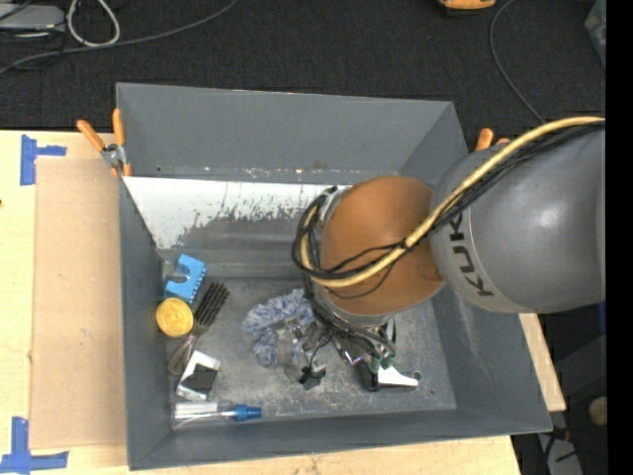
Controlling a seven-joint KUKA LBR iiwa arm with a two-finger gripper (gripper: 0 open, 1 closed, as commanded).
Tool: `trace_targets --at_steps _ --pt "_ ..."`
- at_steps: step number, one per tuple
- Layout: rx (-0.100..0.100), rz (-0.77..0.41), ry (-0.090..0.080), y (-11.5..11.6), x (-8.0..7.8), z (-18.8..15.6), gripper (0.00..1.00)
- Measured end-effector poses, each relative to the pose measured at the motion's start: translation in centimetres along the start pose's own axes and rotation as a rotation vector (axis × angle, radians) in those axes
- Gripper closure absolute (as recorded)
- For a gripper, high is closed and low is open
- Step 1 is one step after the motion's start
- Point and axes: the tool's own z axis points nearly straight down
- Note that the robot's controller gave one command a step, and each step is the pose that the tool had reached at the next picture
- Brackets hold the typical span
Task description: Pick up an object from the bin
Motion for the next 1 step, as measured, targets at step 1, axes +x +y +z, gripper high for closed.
trace_targets --at_steps 1 --pt "-0.001 0.129 0.004 -1.02 -0.22 -3.0 1.0"
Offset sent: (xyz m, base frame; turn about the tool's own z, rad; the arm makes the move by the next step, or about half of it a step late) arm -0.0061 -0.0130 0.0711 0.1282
